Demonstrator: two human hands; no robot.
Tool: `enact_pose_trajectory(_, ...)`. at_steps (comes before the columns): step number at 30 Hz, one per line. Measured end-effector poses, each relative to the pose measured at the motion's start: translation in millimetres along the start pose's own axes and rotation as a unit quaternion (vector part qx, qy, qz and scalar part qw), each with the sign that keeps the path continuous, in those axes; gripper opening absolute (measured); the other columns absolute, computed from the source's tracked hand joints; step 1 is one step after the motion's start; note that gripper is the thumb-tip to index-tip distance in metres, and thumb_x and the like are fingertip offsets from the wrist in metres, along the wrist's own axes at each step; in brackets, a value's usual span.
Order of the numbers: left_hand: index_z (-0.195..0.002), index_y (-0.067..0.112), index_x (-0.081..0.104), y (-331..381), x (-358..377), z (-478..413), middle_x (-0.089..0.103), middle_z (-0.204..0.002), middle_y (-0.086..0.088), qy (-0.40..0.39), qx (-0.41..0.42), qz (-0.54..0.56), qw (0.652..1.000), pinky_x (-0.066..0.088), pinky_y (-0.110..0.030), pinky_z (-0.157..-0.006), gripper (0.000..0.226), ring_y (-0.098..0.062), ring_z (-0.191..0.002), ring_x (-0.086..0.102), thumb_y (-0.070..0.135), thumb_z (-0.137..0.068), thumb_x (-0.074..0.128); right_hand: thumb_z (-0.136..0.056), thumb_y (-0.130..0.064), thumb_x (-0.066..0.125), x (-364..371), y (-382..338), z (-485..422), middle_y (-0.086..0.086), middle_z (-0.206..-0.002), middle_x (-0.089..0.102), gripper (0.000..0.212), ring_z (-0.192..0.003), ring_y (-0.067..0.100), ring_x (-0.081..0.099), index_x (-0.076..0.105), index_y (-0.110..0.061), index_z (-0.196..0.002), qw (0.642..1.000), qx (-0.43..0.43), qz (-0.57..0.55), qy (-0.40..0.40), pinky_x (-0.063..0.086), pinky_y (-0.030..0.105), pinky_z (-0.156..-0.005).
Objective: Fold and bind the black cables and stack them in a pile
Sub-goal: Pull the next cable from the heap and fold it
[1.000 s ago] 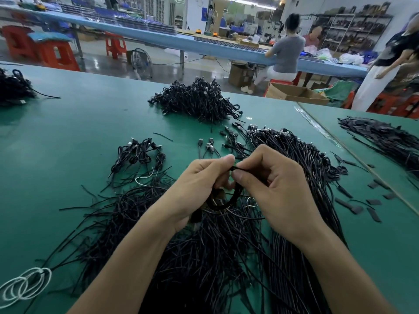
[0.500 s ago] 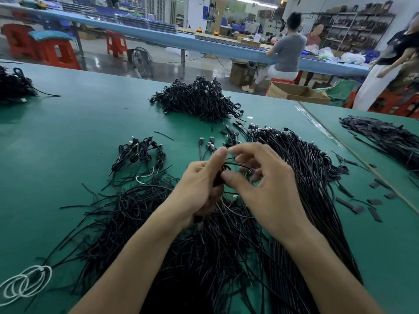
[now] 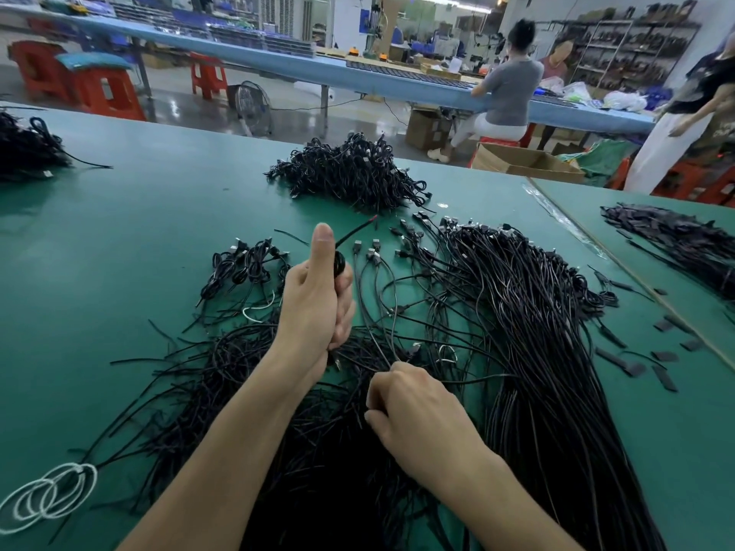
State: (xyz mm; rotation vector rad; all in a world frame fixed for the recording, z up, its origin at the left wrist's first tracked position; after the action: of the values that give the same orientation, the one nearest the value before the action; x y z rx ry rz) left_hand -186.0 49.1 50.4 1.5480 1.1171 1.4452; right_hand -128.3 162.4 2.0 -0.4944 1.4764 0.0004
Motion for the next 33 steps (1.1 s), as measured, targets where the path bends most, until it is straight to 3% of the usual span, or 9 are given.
enact_pose_trajectory(4, -0.046, 0.024, 0.049, -2, 2, 0, 0.030, -0.042, 0.010, 0.005, -0.043, -0.024, 0.999, 0.013, -0.022, -0.034, 0.073, -0.007, -0.035, 0.019, 0.065, -0.099, 0.021, -0.095, -0.037, 0.062, -15, 7, 3, -0.014, -0.091, 0.055, 0.010, -0.085, 0.007, 0.056, 0.059, -0.029, -0.090, 0.997, 0.027, -0.057, 0.037, 0.049, 0.024, -0.075)
enact_pose_trajectory(6, -0.045, 0.024, 0.049, 0, 5, 1, 0.030, -0.042, 0.011, -0.006, -0.044, -0.027, 0.999, 0.015, -0.018, -0.034, 0.076, -0.006, -0.035, 0.019, 0.062, -0.101, 0.016, -0.093, -0.034, 0.066, -34, 11, 4, -0.014, -0.083, 0.064, 0.010, -0.077, 0.001, 0.062, 0.062, -0.029, -0.086, 0.984, 0.036, -0.152, 0.084, 0.052, 0.017, -0.069)
enact_pose_trajectory(10, -0.047, 0.023, 0.055, 6, 18, 7, 0.038, -0.041, 0.010, -0.044, -0.008, -0.082, 0.996, 0.022, -0.015, -0.034, 0.067, -0.004, -0.034, 0.025, 0.041, -0.106, 0.029, -0.089, -0.026, 0.070, -86, 18, 6, -0.011, -0.074, 0.070, 0.007, -0.069, 0.001, 0.067, 0.065, -0.029, -0.085, 0.928, 0.029, -0.306, 0.209, 0.053, 0.015, -0.064)
enact_pose_trajectory(14, -0.064, 0.017, 0.056, 15, 42, 20, 0.044, -0.043, 0.012, -0.143, 0.049, -0.113, 0.982, 0.025, -0.010, -0.038, 0.041, 0.001, -0.036, 0.029, 0.031, -0.100, 0.044, -0.087, -0.024, 0.071, -132, 18, 18, -0.014, -0.077, 0.069, 0.005, -0.068, 0.005, 0.064, 0.070, -0.027, -0.084, 0.880, -0.020, -0.332, 0.339, 0.050, 0.016, -0.061)
enact_pose_trajectory(17, -0.086, 0.011, 0.051, 17, 56, 27, 0.039, -0.047, 0.011, -0.196, 0.050, -0.061, 0.977, 0.026, -0.012, -0.038, 0.021, 0.000, -0.037, 0.029, 0.030, -0.091, 0.047, -0.086, -0.017, 0.075, -140, 2, 22, -0.013, -0.075, 0.067, 0.013, -0.071, 0.007, 0.063, 0.074, -0.030, -0.088, 0.900, -0.068, -0.277, 0.329, 0.046, 0.013, -0.062)
enact_pose_trajectory(21, -0.102, 0.008, 0.062, 18, 57, 29, 0.042, -0.046, 0.010, -0.179, 0.057, -0.024, 0.982, 0.024, -0.013, -0.037, 0.035, -0.002, -0.037, 0.026, 0.035, -0.103, 0.039, -0.084, -0.002, 0.076, -137, -15, 22, -0.011, -0.085, 0.066, 0.024, -0.079, 0.001, 0.061, 0.079, -0.022, -0.097, 0.927, -0.108, -0.201, 0.298, 0.043, 0.008, -0.070)
enact_pose_trajectory(25, -0.093, 0.017, 0.073, 19, 49, 26, 0.037, -0.040, 0.011, -0.134, 0.066, -0.005, 0.989, 0.022, -0.013, -0.040, 0.054, -0.005, -0.034, 0.023, 0.041, -0.106, 0.026, -0.084, -0.006, 0.076, -134, -15, 20, -0.016, -0.084, 0.066, 0.023, -0.078, 0.000, 0.062, 0.078, -0.025, -0.097, 0.925, -0.110, -0.237, 0.276, 0.043, 0.008, -0.069)
enact_pose_trajectory(29, -0.096, 0.020, 0.073, 18, 45, 23, 0.028, -0.041, 0.009, -0.116, 0.066, 0.004, 0.991, 0.021, -0.014, -0.040, 0.058, -0.008, -0.034, 0.017, 0.044, -0.108, 0.022, -0.081, -0.013, 0.080, -129, 0, 20, -0.015, -0.066, 0.064, 0.015, -0.060, 0.004, 0.057, 0.075, -0.027, -0.080, 0.899, -0.055, -0.310, 0.304, 0.041, 0.011, -0.059)
enact_pose_trajectory(33, -0.087, 0.020, 0.077, 10, 36, 19, 0.032, -0.040, 0.010, -0.063, 0.050, 0.004, 0.997, 0.022, -0.015, -0.041, 0.062, -0.007, -0.033, 0.021, 0.051, -0.105, 0.026, -0.085, -0.007, 0.076, -124, -20, 23, -0.011, -0.084, 0.064, 0.013, -0.077, 0.003, 0.059, 0.074, -0.020, -0.088, 0.926, -0.082, -0.179, 0.322, 0.044, 0.008, -0.072)
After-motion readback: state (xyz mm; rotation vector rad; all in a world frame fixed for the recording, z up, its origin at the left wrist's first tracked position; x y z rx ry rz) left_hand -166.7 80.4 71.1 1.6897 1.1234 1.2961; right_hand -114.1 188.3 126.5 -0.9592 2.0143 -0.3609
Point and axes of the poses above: each hand's wrist, its own z-axis away from the middle knuckle, its own x-axis out of the palm, y = z × x, the point moved 9 cm from there along -z, towards the middle knuckle
